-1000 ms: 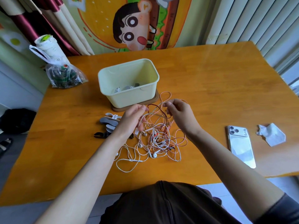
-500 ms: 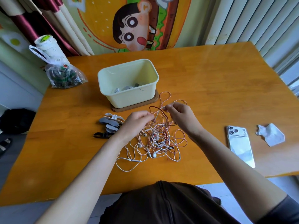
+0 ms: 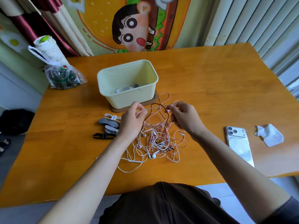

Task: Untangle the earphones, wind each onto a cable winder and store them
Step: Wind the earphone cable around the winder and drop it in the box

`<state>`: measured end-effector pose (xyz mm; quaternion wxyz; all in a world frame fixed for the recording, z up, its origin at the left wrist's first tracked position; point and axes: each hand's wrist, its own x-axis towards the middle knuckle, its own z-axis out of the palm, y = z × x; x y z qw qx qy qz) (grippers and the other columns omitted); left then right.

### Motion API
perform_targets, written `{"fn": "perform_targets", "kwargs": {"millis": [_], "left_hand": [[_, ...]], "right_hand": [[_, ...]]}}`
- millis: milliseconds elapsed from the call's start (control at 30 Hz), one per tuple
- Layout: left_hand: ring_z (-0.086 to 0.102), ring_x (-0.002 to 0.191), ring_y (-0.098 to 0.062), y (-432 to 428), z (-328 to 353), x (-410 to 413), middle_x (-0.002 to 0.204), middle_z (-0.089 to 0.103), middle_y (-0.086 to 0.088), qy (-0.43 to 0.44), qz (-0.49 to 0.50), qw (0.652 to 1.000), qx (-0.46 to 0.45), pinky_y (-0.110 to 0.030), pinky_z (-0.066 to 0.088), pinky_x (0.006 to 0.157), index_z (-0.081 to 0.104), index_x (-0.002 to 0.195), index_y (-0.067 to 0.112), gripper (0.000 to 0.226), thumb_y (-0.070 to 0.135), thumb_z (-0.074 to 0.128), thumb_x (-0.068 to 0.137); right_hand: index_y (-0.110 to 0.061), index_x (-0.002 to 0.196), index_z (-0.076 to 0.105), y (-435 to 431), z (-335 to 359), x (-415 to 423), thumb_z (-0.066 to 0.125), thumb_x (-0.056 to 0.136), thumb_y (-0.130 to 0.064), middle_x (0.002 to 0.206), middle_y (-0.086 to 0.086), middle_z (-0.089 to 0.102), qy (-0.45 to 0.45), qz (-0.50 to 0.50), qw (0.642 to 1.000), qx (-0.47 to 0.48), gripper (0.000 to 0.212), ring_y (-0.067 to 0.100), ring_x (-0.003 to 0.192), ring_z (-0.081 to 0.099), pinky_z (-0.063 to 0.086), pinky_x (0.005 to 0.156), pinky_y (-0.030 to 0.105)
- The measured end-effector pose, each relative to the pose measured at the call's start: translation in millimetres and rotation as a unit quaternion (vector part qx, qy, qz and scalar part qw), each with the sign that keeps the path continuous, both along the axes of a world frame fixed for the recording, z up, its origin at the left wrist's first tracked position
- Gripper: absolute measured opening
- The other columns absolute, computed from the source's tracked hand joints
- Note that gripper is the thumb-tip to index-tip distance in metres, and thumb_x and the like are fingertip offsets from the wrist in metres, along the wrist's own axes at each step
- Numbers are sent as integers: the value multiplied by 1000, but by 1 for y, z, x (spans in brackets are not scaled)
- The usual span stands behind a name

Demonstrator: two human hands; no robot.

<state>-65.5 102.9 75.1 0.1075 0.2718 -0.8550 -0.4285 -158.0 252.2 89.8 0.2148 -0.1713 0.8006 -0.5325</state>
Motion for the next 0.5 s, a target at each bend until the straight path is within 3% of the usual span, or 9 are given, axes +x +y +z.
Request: {"fn": "perform_targets", "kwargs": {"millis": [67, 133, 200, 267, 333, 433, 500], "left_hand": [[51, 76, -11, -2, -2, 1, 82, 52, 4, -11, 3, 1000, -18, -13, 39, 62, 55, 100, 19, 6, 18, 56, 95], [46, 106, -10, -1, -2, 2, 110, 48, 4, -11, -15, 1000, -22, -18, 37, 86, 56, 115, 20, 27, 13, 63, 90], [41, 117, -8, 5, 3, 2, 123, 45, 7, 20, -49, 999, 2, -18, 34, 94, 53, 124, 23, 40, 11, 65, 88], [45, 119, -5, 14, 7, -1, 129, 50, 9, 49, -105, 993, 27, -18, 38, 94, 51, 131, 27, 45, 13, 63, 90], [55, 112, -7, 22, 8, -4, 121, 61, 6, 45, -158, 984, 71, -17, 44, 91, 51, 133, 26, 42, 16, 59, 93], [64, 98, -16, 25, 0, -6, 103, 70, -5, 16, -154, 982, 112, -32, 51, 89, 57, 124, 19, 29, 15, 56, 95], [60, 106, -12, 21, -11, -4, 112, 65, 1, -6, -132, 988, 85, -30, 49, 94, 58, 125, 18, 32, 15, 60, 93]], "right_hand": [[-10, 86, 61, 1, 1, -3, 46, 98, -19, 51, -3, 54, 28, -15, 999, 14, 21, 2, 33, 41, 32, 37, 13], [-12, 85, 60, 2, 1, -5, 47, 98, -19, 51, -3, 54, 39, -16, 999, 25, 20, 2, 32, 42, 33, 38, 13], [-14, 82, 61, 2, 2, -4, 49, 97, -19, 52, -4, 55, 43, 11, 998, 34, 20, 2, 34, 44, 35, 39, 13], [-16, 77, 62, 1, 3, -2, 52, 95, -19, 52, -6, 57, 61, 51, 996, 51, 20, 2, 37, 46, 37, 42, 14], [-17, 75, 61, 0, 4, -1, 53, 94, -20, 55, -7, 58, 85, 84, 990, 72, 21, 2, 40, 49, 39, 45, 14], [-14, 80, 66, 4, 4, -6, 52, 95, -20, 56, -8, 55, 94, 66, 991, 74, 21, 2, 42, 46, 36, 46, 17], [-13, 84, 66, 8, 6, -12, 50, 96, -22, 58, -7, 54, 100, 37, 992, 72, 22, 0, 44, 46, 33, 46, 13]]}}
